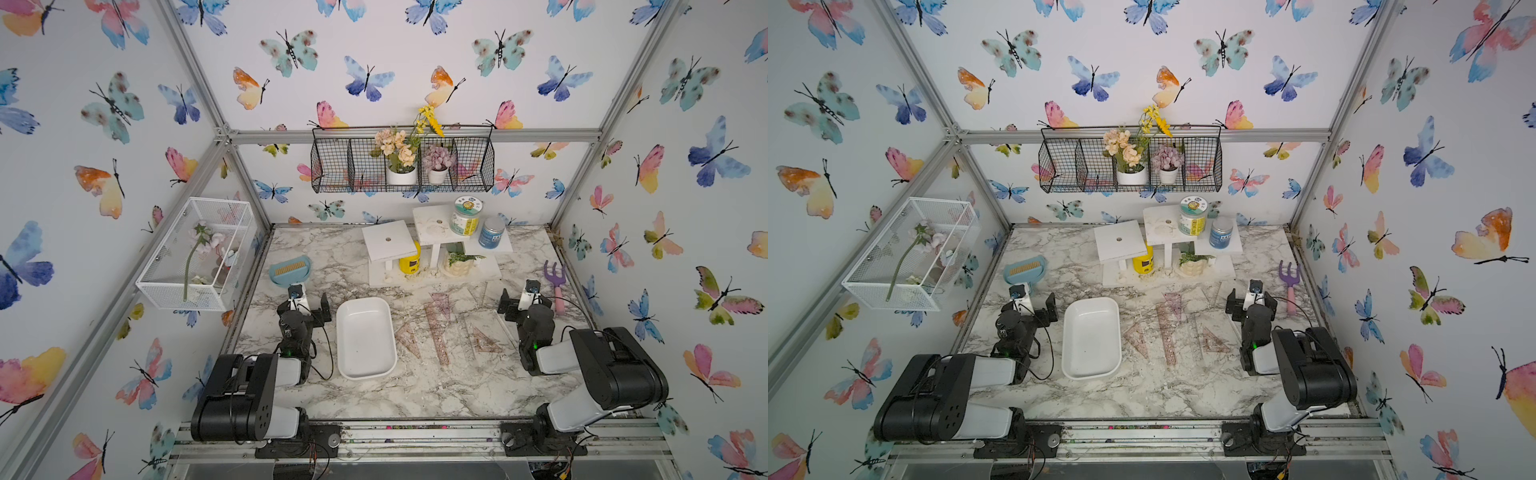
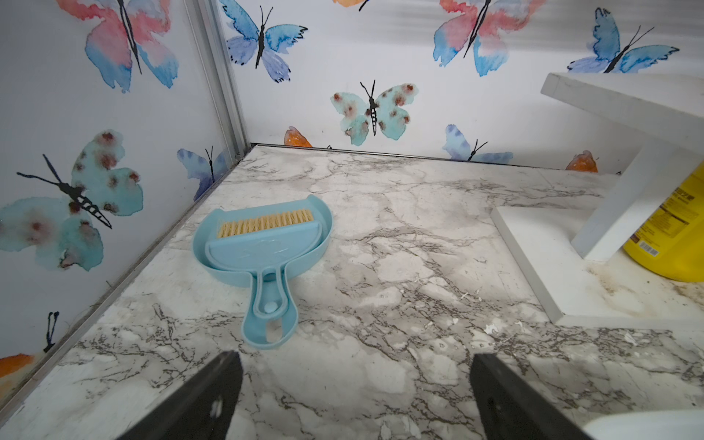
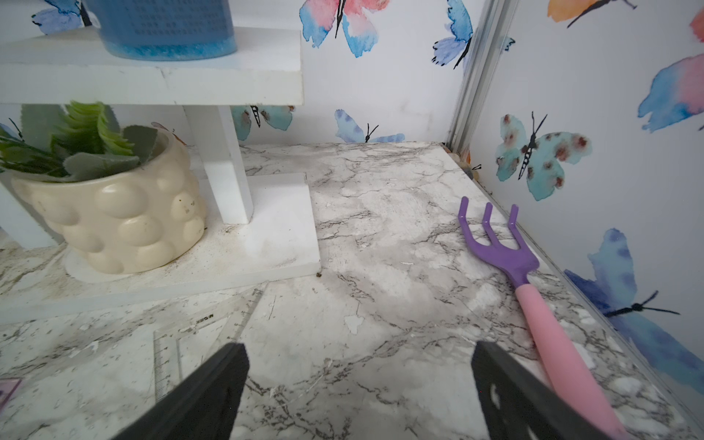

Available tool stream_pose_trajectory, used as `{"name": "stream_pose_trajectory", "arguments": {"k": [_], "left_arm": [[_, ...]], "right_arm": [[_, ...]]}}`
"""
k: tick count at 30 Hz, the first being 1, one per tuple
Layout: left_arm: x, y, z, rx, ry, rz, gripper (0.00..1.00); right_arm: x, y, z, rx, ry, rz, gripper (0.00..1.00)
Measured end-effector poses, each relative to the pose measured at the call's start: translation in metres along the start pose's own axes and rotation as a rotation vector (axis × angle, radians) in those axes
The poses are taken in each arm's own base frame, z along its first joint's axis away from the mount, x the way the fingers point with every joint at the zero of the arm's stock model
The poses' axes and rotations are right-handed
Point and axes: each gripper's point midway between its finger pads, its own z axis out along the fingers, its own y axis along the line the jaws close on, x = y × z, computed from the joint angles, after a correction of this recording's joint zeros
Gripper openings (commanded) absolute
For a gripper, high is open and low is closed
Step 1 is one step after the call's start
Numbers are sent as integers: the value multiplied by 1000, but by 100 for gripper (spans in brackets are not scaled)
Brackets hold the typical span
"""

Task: Put the scattered rulers into the storage box
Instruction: Pick up the ruler from the center of the board.

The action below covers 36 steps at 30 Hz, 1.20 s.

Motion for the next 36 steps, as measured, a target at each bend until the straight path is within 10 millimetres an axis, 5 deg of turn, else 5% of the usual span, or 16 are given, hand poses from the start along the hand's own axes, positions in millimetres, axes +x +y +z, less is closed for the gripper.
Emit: {"name": "stream_pose_trajectory", "arguments": {"k": [9,11,16,18,19,25,30,36], "left_arm": [[-3,10,8,-70,52,-20,99],[-28,15,18,-114,54,-47,99],[-106,22,17,-178,5,-177,99],[-123,24,15,-199,36,-246,99],[-127,24,14,-204,53,-266,99],[-118,-7,-6,-66,260,-414,84],[-100,-69,-44,174,433,-480,79],[-70,-139,-101,413,602,-505,77]], "right_arm": [[-13,-3,-4,10,6,9,98],[-41,-5,-5,19,-16,39,98],[-151,-2,-9,-13,-105,156,98],[-178,0,-14,-39,-106,210,98],[-182,3,-16,-55,-89,229,88],[-143,33,-23,-197,197,288,65],[-99,50,-44,-280,416,334,51],[-70,51,-67,-278,548,374,45]]}}
